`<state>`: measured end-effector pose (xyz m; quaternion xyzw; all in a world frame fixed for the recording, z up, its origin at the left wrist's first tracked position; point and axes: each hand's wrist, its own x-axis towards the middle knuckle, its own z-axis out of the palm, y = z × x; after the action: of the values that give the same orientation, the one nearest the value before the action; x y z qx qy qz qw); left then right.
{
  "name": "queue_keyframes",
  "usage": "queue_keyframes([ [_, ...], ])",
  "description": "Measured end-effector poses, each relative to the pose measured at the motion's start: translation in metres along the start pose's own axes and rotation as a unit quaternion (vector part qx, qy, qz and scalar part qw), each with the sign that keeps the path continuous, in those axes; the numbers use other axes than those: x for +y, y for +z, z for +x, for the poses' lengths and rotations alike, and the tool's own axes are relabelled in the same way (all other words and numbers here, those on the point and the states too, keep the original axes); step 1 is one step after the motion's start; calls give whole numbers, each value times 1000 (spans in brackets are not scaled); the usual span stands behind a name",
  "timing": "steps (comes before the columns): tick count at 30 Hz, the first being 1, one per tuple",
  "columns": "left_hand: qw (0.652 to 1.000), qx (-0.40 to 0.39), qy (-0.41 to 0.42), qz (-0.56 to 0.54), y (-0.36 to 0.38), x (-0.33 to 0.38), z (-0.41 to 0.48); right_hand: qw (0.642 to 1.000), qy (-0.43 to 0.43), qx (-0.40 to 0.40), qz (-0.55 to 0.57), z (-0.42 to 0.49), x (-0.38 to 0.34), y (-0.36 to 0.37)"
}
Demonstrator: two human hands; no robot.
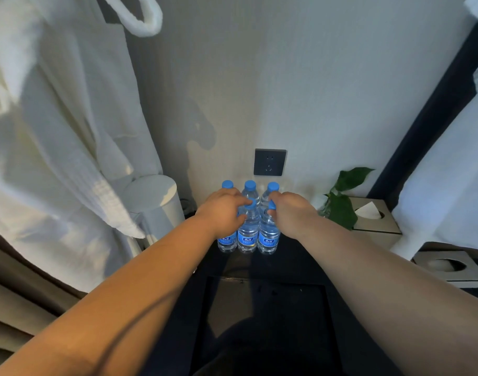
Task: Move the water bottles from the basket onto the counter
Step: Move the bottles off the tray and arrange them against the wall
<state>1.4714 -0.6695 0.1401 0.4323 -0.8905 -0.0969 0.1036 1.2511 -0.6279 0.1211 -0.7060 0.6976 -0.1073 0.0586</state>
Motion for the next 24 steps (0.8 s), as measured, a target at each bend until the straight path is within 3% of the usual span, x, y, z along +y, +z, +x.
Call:
queue_keyframes([
  [13,1000,-1,4,4,1,-1,-1,999,-5,27,18,-3,-6,0],
  [24,1000,-7,7,22,-1,-1,-2,1000,-2,-26,-8,-4,-13,-11],
])
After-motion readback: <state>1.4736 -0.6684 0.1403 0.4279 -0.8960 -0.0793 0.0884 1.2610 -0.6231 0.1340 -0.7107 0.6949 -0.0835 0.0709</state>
